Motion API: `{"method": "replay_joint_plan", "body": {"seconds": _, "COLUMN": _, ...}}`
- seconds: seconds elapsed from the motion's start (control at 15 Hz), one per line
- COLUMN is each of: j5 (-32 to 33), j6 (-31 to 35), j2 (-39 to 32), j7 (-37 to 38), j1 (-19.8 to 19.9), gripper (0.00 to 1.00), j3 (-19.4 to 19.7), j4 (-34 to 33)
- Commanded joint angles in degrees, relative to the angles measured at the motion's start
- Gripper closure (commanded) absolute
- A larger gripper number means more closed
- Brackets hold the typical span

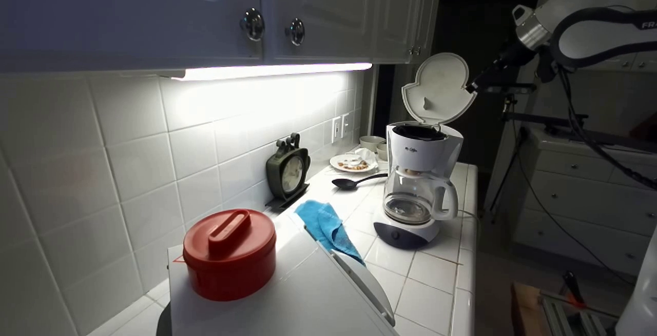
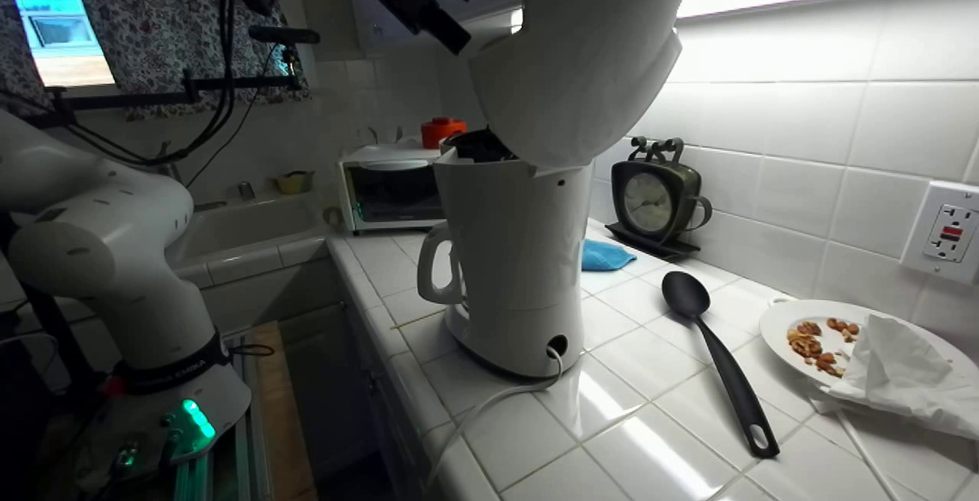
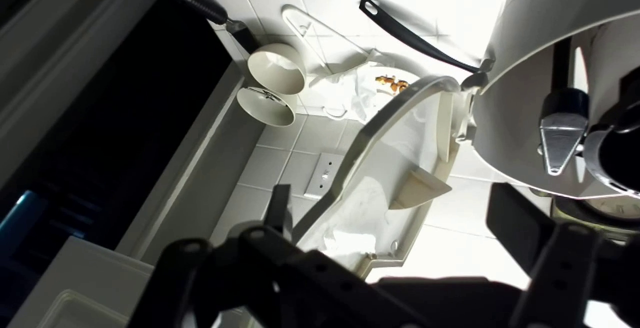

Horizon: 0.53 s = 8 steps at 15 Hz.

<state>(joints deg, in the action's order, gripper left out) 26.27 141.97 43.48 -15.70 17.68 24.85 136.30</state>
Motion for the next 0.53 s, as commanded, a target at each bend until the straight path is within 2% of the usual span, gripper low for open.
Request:
{"method": "replay_joint_plan", "body": {"seconds": 0.0, "j5": -2.81, "j6": 0.17, "j2": -1.22, "j7": -2.33, "j1": 0.77, "gripper": 0.0, "j3": 0.62, "j4": -1.31}}
{"method": "replay_joint_plan", "body": {"seconds": 0.13, "j5": -2.48, "j6": 1.01, "j2": -1.38, "j7": -2.21, "j1": 1.57, "gripper": 0.0, "j3": 0.77, "j4": -1.28}}
{"method": "replay_joint_plan", "body": {"seconds": 0.47, "j5": -9.63, "j6": 8.95, "j2": -1.1, "j7": -7.06, "j1": -3.58, "gripper": 0.0, "j3": 7.44, "j4": 0.01}}
